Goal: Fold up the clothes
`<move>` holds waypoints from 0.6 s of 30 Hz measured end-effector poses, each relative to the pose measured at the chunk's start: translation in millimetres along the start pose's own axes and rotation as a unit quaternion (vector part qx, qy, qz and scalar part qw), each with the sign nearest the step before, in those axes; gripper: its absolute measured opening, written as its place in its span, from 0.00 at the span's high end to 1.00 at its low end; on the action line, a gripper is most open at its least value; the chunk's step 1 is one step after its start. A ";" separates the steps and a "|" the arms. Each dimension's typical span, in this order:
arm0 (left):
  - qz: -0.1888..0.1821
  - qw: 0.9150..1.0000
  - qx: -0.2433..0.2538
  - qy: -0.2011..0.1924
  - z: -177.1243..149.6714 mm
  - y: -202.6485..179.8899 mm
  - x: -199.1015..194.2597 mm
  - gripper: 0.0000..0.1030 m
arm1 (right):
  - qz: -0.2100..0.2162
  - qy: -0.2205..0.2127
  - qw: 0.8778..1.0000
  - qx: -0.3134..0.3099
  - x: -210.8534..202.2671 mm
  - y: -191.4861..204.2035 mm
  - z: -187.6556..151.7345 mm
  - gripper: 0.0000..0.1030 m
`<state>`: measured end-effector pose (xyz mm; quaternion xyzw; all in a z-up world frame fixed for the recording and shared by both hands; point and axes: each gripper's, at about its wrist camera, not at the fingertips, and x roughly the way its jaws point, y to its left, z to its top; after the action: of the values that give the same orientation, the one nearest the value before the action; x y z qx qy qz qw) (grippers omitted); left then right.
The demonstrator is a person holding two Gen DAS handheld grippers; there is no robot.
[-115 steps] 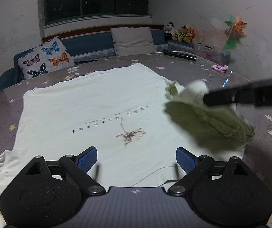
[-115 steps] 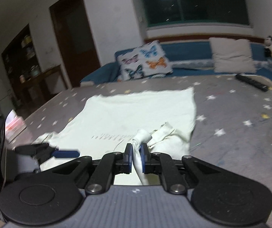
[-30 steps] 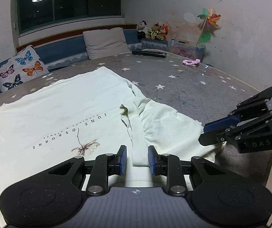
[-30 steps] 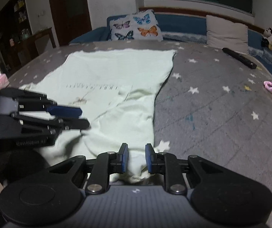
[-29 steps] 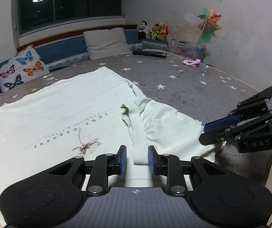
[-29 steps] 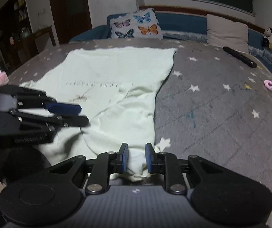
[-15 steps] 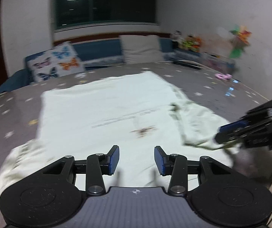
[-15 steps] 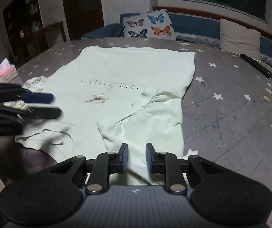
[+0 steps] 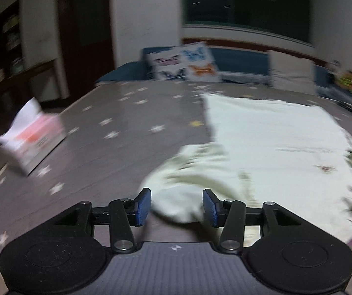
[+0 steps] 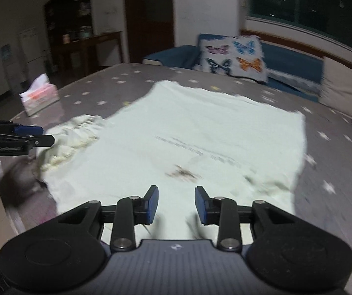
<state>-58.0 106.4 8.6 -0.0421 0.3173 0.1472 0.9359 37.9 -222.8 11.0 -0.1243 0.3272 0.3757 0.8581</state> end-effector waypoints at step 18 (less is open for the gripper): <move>-0.031 0.998 -0.061 0.011 7.0 37.8 19.5 0.98 | 0.107 0.033 0.991 -0.069 63.5 70.4 32.2 0.63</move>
<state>-50.6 148.5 2.9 -0.1101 0.3169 0.1368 0.9321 33.8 -123.8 -3.9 -0.1599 0.3398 0.4833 0.7908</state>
